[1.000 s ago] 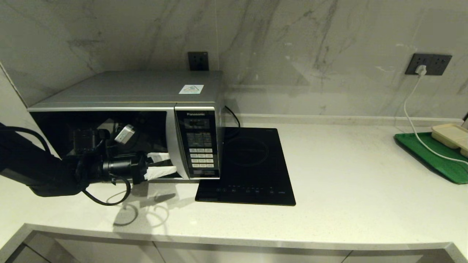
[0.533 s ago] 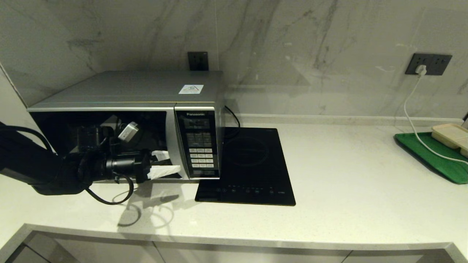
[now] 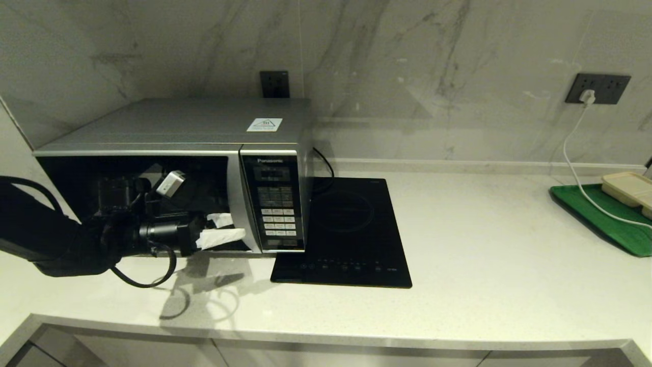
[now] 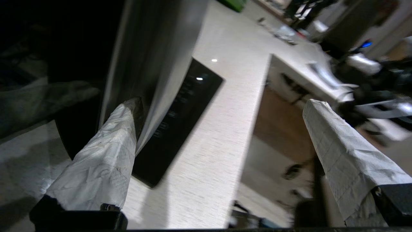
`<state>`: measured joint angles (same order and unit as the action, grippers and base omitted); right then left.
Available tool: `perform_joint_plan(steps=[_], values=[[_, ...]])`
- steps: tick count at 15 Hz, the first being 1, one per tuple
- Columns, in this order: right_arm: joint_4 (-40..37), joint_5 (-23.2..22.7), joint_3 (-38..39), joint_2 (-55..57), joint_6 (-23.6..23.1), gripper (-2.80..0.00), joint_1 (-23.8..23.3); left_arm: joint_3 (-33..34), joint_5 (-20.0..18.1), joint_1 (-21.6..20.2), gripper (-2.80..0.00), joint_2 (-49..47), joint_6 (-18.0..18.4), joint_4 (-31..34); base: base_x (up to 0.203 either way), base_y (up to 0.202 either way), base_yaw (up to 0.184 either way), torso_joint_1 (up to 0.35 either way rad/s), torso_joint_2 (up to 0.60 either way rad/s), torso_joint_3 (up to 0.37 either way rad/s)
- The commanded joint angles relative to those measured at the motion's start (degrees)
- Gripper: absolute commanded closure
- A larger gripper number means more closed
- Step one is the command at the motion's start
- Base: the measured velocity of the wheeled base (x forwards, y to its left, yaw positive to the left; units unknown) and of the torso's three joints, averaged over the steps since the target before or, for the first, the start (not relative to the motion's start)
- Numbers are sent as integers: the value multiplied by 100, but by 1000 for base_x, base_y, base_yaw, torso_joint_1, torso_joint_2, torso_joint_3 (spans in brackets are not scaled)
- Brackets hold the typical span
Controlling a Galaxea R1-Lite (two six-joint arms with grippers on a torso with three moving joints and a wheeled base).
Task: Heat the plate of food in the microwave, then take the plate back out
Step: Open the microwave oven
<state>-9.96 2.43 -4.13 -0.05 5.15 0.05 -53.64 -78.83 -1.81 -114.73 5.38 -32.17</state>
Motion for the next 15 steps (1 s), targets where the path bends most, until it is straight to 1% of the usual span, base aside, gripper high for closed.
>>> perform_joint_plan(steps=[1,4,5,6,8,10,11,12,13,14,15], values=[[-6,3,0,5,3,0,4,212,-391,-154,-280,193,-191,17,0,0,0,0,0,0],[-6,3,0,5,3,0,4,479,-401,-393,-280,132,-175,4,0,0,0,0,0,0],[-6,3,0,5,3,0,4,493,-328,-415,-280,92,-153,-8,0,0,0,0,0,0],[-6,3,0,5,3,0,4,495,-169,-438,-280,76,-152,-7,0,0,0,0,0,0],[-6,3,0,5,3,0,4,487,464,-424,-280,55,-123,-18,0,0,0,0,0,0],[-6,3,0,5,3,0,4,474,1304,-407,-280,84,21,-21,0,0,0,0,0,0],[-6,3,0,5,3,0,4,487,1626,-423,-280,164,47,-19,0,0,0,0,0,0],[-6,3,0,5,3,0,4,566,1785,-495,-280,286,76,-19,0,0,0,0,0,0],[-6,3,0,5,3,0,4,708,1822,-588,-280,439,136,-22,0,0,0,0,0,0],[-6,3,0,5,3,0,4,803,1838,-652,0,627,168,-10,0,0,0,0,0,0],[-6,3,0,5,3,0,4,943,1852,-739,0,836,188,3,0,0,0,0,0,0]])
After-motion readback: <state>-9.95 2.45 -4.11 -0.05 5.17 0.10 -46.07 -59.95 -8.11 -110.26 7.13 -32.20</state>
